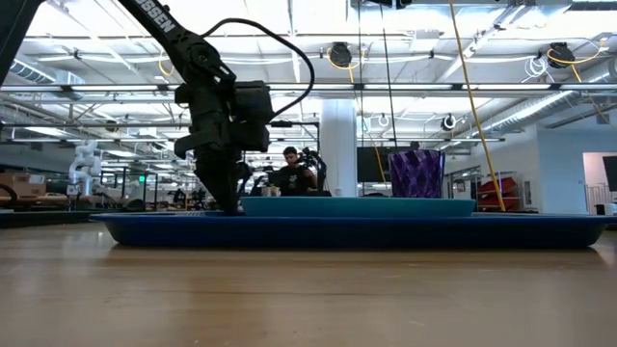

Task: Pick and place plate/cup/fork/spoon on tray
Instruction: Adjust the blue fork and black spoon on the blue serving tray

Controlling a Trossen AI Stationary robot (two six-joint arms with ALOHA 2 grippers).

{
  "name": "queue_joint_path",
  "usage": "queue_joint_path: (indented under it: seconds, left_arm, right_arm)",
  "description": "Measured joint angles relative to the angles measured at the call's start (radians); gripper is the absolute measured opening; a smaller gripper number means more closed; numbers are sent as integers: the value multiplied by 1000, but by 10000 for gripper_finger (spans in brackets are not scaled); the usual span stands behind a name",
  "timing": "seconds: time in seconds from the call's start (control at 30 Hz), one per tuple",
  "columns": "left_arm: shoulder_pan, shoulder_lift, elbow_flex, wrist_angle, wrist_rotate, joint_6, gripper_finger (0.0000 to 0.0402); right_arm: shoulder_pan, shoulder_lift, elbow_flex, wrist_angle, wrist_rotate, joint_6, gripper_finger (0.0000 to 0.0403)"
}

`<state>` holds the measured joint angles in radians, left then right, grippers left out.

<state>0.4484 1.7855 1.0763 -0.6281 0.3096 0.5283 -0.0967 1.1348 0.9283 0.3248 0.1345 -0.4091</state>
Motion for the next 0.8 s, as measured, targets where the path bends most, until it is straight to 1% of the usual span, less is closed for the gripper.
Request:
queue_joint_path:
  seconds: [0.23,0.5,0.8]
  left_arm:
    - [0,0,0,14,0,35,35]
    - [-6,0,0,28,1,23,35]
    - [-46,0,0,23,2,9,35]
  right_arm:
    - [0,0,0,0,0,0,157]
    - [0,0,0,0,0,0,157]
    - [0,0,0,0,0,0,157]
